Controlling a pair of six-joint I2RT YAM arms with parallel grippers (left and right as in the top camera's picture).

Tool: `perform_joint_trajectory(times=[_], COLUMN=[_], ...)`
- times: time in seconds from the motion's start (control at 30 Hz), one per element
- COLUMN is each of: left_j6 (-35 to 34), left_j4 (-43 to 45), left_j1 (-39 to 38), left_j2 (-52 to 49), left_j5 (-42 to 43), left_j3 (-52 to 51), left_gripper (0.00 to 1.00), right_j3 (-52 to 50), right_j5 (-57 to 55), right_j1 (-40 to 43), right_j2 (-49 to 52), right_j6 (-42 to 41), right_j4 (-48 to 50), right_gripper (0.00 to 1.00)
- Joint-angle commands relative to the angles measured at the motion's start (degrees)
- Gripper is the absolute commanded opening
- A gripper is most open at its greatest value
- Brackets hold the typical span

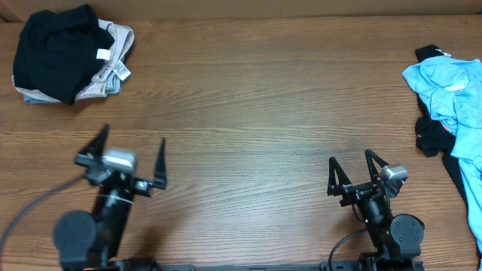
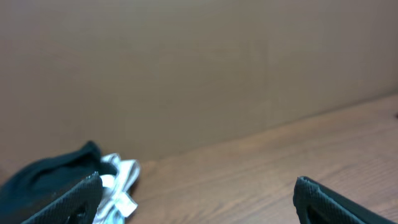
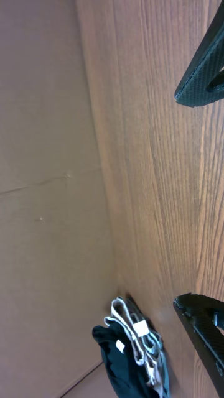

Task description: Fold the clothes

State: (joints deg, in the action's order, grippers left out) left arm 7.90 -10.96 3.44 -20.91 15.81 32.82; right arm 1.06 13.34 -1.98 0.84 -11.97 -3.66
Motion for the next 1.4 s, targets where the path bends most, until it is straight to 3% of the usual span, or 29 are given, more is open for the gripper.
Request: perform_joint_trajectory(times=[0.0,0.33,0.5,0.63,1.37], left_j6=[0.9,1.3,1.2,0.3,-0.4], left_j4=[9.0,14.2,15.5,7.9,8.2], left_j1=[0.0,-0.1,-0.1,-0.1,-0.1], left_j2=[7.4,19.7,20.7,20.7,20.7], left_j5=[6.5,3.2,3.1,3.3,3.2], left_j3=[-12.5,-27.8,-32.3,-32.5,-32.5], left_gripper=[1.00,1.00,1.00,1.00,1.00], right_j3=[-0.6,-0.6,-0.6,-0.6,-0.6], right_j5=[0.4,0.4,0.4,0.4,0.4], right_j1=[-0.3,-0.3,-0.3,-0.3,-0.3], right_j2=[-0.7,-0.7,-0.7,-0.7,-0.7], right_j6=[-0.1,-0.1,-0.1,-0.1,-0.1], right_j4=[0.3,0.3,0.3,0.3,0.3], right_gripper=[1.00,1.00,1.00,1.00,1.00])
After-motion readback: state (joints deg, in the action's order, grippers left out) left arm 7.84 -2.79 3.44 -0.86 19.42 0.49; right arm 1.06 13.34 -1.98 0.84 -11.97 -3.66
